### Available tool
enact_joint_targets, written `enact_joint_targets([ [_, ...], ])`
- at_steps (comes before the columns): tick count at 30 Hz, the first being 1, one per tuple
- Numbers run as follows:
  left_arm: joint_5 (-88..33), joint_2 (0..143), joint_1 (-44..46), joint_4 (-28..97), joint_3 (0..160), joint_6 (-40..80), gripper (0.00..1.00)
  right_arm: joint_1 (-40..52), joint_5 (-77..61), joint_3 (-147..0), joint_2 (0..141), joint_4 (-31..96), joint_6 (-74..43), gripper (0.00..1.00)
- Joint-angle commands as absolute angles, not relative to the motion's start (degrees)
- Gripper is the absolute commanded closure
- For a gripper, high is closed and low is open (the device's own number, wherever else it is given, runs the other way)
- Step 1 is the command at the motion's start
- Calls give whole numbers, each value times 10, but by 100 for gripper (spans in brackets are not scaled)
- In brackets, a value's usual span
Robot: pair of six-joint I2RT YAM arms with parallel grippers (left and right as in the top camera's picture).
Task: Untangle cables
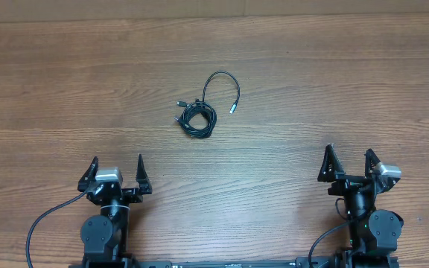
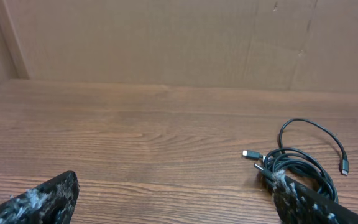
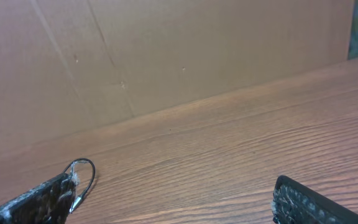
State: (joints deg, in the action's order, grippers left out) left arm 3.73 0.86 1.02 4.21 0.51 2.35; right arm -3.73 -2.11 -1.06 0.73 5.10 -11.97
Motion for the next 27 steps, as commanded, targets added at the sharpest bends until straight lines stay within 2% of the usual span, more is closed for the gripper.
enact_joint_targets([
  [1, 46, 3, 6, 40, 3, 13, 1, -39, -16, -5, 3, 48, -119, 0],
  [6, 38, 3, 6, 25, 3, 19, 0, -39, -16, -5, 3, 48, -119, 0],
  [10, -53, 3, 6, -5, 11, 19, 0, -39, -16, -5, 3, 48, -119, 0],
  [16, -61, 36, 6, 32, 88, 36, 0, -39, -16, -5, 3, 48, -119, 0],
  [22, -129, 201, 6, 116, 255, 15, 1, -39, -16, -5, 3, 48, -119, 0],
  [27, -178, 387, 10, 245, 424, 12, 0, -39, -16, -5, 3, 48, -119, 0],
])
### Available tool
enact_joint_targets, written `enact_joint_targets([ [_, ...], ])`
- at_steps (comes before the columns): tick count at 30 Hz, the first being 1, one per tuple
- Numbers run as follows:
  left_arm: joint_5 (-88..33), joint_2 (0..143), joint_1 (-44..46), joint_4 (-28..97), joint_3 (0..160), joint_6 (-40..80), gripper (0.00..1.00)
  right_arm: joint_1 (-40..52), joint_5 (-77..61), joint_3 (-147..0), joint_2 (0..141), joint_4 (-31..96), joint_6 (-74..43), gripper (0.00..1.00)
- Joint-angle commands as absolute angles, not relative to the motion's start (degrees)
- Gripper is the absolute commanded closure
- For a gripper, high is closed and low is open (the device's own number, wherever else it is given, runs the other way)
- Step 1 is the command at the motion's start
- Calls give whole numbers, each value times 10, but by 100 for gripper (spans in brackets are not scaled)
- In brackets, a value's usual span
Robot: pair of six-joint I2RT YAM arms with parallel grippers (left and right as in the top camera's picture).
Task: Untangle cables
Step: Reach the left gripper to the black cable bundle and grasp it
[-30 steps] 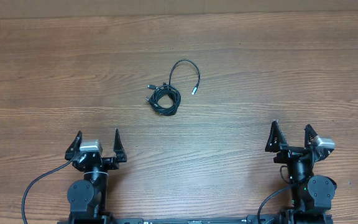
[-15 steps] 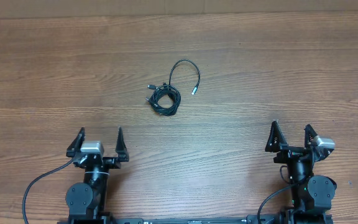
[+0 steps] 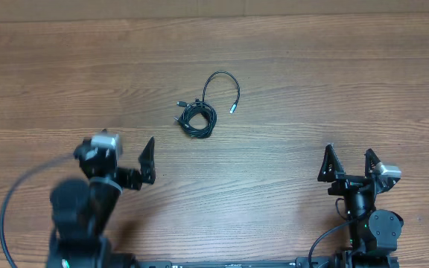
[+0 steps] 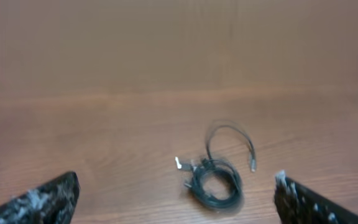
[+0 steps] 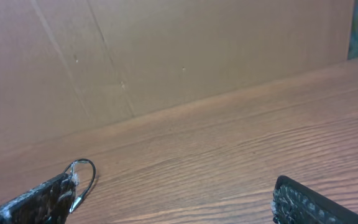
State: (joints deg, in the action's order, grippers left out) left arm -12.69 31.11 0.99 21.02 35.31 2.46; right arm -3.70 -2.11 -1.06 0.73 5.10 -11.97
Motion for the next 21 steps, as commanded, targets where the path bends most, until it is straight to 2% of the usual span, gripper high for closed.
enact_joint_targets([
  [1, -180, 432, 13, 278, 466, 12, 0, -39, -16, -5, 3, 48, -119, 0],
  [11, -178, 758, 101, 488, 748, -187, 0, -39, -16, -5, 3, 48, -119, 0],
  [21, -192, 970, 113, 458, 778, -180, 1, -39, -16, -5, 3, 48, -119, 0],
])
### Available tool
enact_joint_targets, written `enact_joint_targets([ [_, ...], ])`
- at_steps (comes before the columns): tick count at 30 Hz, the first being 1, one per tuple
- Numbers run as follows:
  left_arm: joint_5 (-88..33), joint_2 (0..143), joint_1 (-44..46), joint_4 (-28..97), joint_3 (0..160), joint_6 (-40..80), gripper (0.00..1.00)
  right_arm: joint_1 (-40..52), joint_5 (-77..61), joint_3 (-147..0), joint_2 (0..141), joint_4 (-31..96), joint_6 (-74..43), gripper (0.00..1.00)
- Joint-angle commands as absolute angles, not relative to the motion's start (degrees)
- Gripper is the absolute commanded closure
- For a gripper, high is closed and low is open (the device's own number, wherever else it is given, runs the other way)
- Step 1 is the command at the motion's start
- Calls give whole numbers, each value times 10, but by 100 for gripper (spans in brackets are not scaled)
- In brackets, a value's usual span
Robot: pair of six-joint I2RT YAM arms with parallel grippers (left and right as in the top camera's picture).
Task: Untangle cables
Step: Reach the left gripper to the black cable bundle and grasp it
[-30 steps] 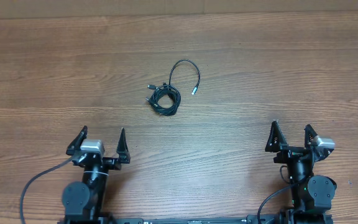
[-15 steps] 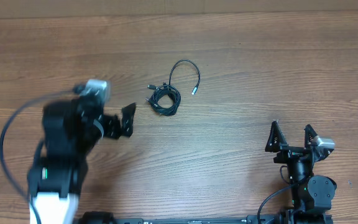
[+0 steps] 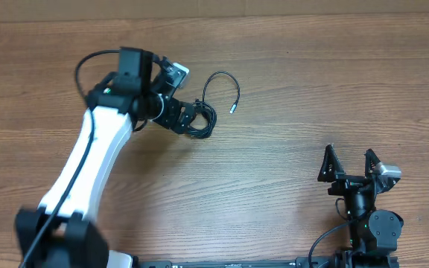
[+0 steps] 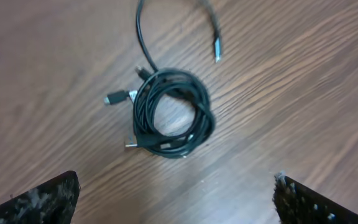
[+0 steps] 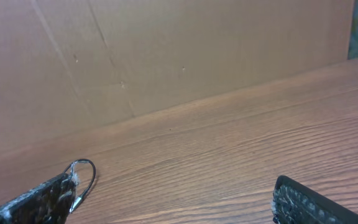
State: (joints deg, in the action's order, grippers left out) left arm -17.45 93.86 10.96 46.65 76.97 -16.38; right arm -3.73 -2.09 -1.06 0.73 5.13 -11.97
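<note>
A black cable bundle (image 3: 198, 119) lies coiled on the wooden table, one loose end arching up to a silver plug (image 3: 232, 109). In the left wrist view the coil (image 4: 171, 113) lies straight below, short plugs sticking out at its left. My left gripper (image 3: 177, 113) hangs open right over the coil's left side, nothing between its fingers (image 4: 36, 200). My right gripper (image 3: 347, 165) stands open at the near right, far from the cables. The cable's loop (image 5: 86, 169) peeks past its left finger.
The wooden table (image 3: 334, 89) stretches bare around the bundle. A cardboard wall (image 5: 166, 50) rises behind the table's far edge. The left arm (image 3: 88, 164) reaches diagonally across the left half of the table.
My left arm has stretched out from the near left to the cable bundle, its open gripper now directly above the coil. The cables and the right arm have not moved.
Both grippers first rested open at the near edge, the bundle untouched at mid-table. Then the left arm was raised and turned toward the bundle. Now its open gripper hangs over the coil. The right arm stayed put throughout.
</note>
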Motion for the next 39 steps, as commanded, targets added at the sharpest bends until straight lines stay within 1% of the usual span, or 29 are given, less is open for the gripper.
enact_joint_targets([
  [1, -194, 987, 113, 447, 778, -180, 9, -39, -16, -5, 3, 48, -119, 0],
  [3, -195, 1016, 113, 428, 778, -180, 20, -39, -16, -5, 3, 48, -119, 0],
  [4, -195, 1030, 113, 419, 778, -180, 23, -39, -16, -5, 3, 48, -119, 0],
  [9, -190, 1089, 116, 385, 778, -180, 30, -39, -16, -5, 3, 48, -119, 0],
  [14, -170, 1135, 124, 349, 778, -170, 42, -39, -16, -5, 3, 48, -119, 0],
  [21, -115, 1195, 142, 293, 778, -97, 51, -39, -16, -5, 3, 48, -119, 0],
  [22, -108, 1201, 144, 289, 778, -91, 60, -39, -16, -5, 3, 48, -119, 0],
  [24, -87, 1211, 147, 284, 778, -73, 96, -39, -16, -5, 3, 48, -119, 0],
  [27, -54, 1203, 147, 292, 782, -22, 96, -39, -16, -5, 3, 48, -119, 0],
  [33, -55, 1133, 144, 370, 825, 44, 96, -39, -16, -5, 3, 48, -119, 0],
  [39, -55, 1031, 144, 452, 851, 178, 96, -39, 0, -5, 3, 48, -119, 0],
])
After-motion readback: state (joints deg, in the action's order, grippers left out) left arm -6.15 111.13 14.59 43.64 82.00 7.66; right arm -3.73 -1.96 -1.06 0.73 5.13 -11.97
